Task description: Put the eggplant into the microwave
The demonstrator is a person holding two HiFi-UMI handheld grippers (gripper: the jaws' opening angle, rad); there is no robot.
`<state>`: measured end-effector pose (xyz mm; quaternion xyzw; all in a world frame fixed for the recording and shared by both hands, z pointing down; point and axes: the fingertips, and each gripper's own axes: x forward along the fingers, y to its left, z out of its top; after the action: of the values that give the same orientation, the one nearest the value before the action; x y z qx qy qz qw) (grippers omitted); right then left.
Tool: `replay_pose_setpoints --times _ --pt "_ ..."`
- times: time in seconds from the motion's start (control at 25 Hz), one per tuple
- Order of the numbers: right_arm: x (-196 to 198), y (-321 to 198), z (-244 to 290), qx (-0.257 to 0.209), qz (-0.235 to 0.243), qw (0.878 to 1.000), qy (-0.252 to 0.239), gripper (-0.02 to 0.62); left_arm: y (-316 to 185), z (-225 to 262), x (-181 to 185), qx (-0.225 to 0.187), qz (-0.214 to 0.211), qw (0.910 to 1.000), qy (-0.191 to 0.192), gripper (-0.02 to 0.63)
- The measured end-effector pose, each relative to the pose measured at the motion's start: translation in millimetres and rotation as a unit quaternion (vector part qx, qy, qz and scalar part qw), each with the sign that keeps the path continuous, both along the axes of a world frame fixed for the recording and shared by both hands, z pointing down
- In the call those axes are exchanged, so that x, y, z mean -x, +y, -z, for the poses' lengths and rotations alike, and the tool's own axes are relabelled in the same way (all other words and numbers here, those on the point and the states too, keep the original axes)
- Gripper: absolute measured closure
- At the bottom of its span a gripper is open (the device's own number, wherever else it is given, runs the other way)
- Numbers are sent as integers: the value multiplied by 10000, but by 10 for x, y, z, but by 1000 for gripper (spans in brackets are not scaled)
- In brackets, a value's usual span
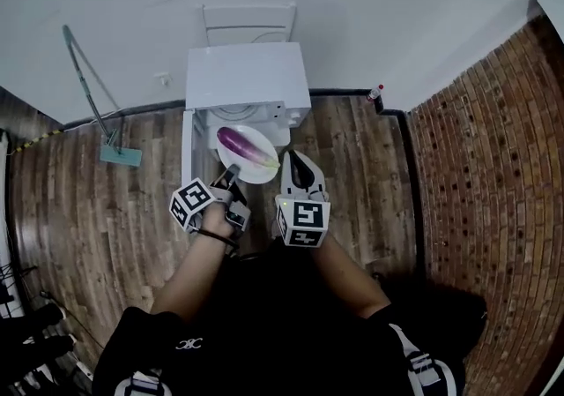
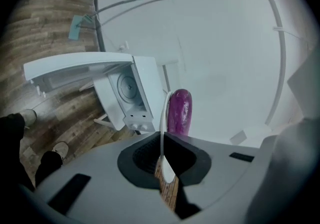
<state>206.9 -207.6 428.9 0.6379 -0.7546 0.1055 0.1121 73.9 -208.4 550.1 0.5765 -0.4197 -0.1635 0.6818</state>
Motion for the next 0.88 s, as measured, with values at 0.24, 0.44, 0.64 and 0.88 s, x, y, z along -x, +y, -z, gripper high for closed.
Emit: replay_pose_setpoints --times 0.24,0.44,0.64,0.88 --pt "-170 -378 -381 223 817 9964 -87 583 -219 -412 -100 89 795 9968 47 589" --pt "-94 -655 -824 207 1273 9916 -63 583 -495 -1019 -81 273 1272 9914 126 589" --pt "-71 -856 -1429 365 1411 9892 -174 583 -954 -1723 -27 178 1394 9900 90 589" --pt "-64 -852 -2151 538 1548 9864 -102 583 -1368 -2411 181 73 1706 9852 173 589"
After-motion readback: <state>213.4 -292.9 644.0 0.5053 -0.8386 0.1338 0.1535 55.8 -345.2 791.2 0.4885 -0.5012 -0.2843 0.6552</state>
